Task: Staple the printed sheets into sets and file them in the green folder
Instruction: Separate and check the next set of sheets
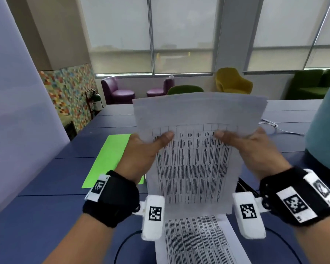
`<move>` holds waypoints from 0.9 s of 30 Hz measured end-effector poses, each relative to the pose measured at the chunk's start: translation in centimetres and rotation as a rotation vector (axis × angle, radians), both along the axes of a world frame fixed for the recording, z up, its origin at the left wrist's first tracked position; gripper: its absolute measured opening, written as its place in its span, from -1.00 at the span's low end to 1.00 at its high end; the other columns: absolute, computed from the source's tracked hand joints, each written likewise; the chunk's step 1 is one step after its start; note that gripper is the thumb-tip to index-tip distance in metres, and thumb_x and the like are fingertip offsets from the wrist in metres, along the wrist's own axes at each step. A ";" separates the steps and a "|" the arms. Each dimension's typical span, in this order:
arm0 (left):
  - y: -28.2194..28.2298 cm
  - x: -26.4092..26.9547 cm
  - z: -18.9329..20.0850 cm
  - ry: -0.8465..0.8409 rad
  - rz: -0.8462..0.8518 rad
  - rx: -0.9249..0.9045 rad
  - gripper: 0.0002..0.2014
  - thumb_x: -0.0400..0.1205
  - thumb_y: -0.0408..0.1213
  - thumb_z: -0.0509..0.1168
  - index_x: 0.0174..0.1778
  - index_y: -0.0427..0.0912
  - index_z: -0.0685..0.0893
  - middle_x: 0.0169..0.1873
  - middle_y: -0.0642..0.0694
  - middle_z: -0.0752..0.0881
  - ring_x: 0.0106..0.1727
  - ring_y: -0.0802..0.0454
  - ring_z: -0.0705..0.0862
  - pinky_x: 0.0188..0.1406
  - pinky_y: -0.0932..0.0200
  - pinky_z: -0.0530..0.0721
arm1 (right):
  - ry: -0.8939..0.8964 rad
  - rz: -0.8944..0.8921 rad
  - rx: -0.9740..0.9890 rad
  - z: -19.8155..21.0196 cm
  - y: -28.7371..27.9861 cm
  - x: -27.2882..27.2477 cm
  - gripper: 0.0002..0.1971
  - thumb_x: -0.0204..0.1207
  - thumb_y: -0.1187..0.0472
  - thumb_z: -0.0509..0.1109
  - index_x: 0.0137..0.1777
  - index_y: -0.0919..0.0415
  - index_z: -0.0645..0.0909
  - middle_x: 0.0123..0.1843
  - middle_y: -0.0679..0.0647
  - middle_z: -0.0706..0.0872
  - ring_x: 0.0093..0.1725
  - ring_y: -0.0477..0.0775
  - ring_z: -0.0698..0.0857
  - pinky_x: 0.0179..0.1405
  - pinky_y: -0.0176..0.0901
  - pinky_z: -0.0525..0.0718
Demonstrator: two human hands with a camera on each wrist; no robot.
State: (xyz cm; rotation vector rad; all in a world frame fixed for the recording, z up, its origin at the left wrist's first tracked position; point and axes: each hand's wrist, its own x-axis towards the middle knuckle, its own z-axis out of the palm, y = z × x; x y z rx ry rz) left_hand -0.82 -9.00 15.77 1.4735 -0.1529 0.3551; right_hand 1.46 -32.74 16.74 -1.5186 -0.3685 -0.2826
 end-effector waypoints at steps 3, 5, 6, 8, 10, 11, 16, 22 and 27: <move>-0.1 0.2 -1.0 0.048 0.001 0.053 -0.87 0.53 -0.30 0.48 -0.03 -0.08 0.83 -0.03 -0.01 0.86 0.05 0.11 0.81 0.18 0.11 0.68 | 0.057 0.023 -0.054 -1.6 -0.1 0.2 -0.76 0.35 0.23 0.57 0.03 0.13 0.79 -0.01 -0.07 0.89 0.06 -0.13 0.84 0.16 -0.28 0.74; -0.1 0.1 -2.0 0.090 0.005 0.085 -0.89 0.56 -0.29 0.46 -0.03 -0.06 0.83 -0.03 0.02 0.86 0.04 0.18 0.80 0.13 0.19 0.65 | 0.128 0.067 -0.159 -3.2 -0.1 0.1 -0.78 0.46 0.30 0.54 0.10 0.13 0.78 0.00 -0.12 0.89 0.06 -0.17 0.83 0.10 -0.36 0.74; 0.1 0.2 -2.1 0.099 0.006 0.085 -0.88 0.55 -0.29 0.46 -0.02 -0.07 0.83 -0.03 0.02 0.87 0.03 0.19 0.80 0.12 0.20 0.65 | 0.150 0.088 -0.183 -3.7 -0.1 0.3 -0.80 0.49 0.32 0.52 0.09 0.13 0.78 -0.02 -0.15 0.89 0.04 -0.20 0.83 -0.01 -0.45 0.72; 0.3 0.3 -1.9 0.101 0.005 0.064 -0.89 0.48 -0.23 0.50 -0.10 -0.06 0.84 -0.07 0.01 0.87 0.00 0.15 0.82 0.12 0.13 0.68 | 0.179 0.114 -0.182 -4.1 -0.3 0.3 -0.81 0.50 0.36 0.51 0.06 0.12 0.78 -0.03 -0.13 0.89 0.01 -0.20 0.83 -0.14 -0.56 0.67; 0.6 0.3 -0.9 0.058 0.020 -0.001 -0.81 0.39 -0.16 0.55 -0.13 -0.11 0.85 -0.09 -0.05 0.87 -0.03 0.07 0.83 0.10 0.03 0.70 | 0.176 0.119 -0.184 -4.1 -0.4 0.6 -0.80 0.49 0.37 0.52 0.06 0.14 0.79 -0.02 -0.09 0.89 0.01 -0.18 0.83 -0.15 -0.56 0.66; 0.8 0.3 -0.2 0.022 0.024 -0.044 -0.73 0.39 -0.12 0.58 -0.07 -0.16 0.84 -0.06 -0.10 0.87 -0.01 0.02 0.82 0.10 0.01 0.71 | 0.171 0.122 -0.182 -4.0 -0.4 0.8 -0.79 0.48 0.38 0.53 0.07 0.15 0.79 0.00 -0.07 0.89 0.02 -0.17 0.84 -0.14 -0.55 0.67; 0.8 0.4 3.0 -0.096 0.086 -0.167 -0.64 0.57 0.05 0.33 -0.17 -0.22 0.80 -0.23 -0.11 0.77 -0.21 0.03 0.68 -0.23 0.19 0.62 | 0.162 0.127 -0.140 -3.5 0.3 1.0 -0.77 0.43 0.39 0.55 0.07 0.18 0.80 0.01 0.01 0.90 0.06 -0.06 0.84 0.03 -0.35 0.74; 0.3 0.9 2.5 -0.152 0.197 -0.104 -0.74 0.57 -0.45 0.14 -0.33 -0.17 0.67 -0.36 -0.07 0.72 -0.32 0.08 0.62 -0.43 0.28 0.56 | 0.181 0.175 -0.080 -3.4 0.4 0.8 -0.71 0.34 0.13 0.68 0.03 0.20 0.84 0.05 0.09 0.89 0.12 0.05 0.84 0.12 -0.24 0.74; 0.6 1.2 2.1 -0.178 0.158 -0.114 -0.75 0.67 -0.49 0.15 -0.21 -0.16 0.66 -0.30 -0.01 0.74 -0.30 0.13 0.63 -0.33 0.32 0.58 | 0.187 0.182 -0.076 -3.4 -0.1 1.1 -0.68 0.30 0.08 0.67 0.02 0.21 0.83 0.05 0.11 0.89 0.13 0.07 0.83 0.30 -0.04 0.67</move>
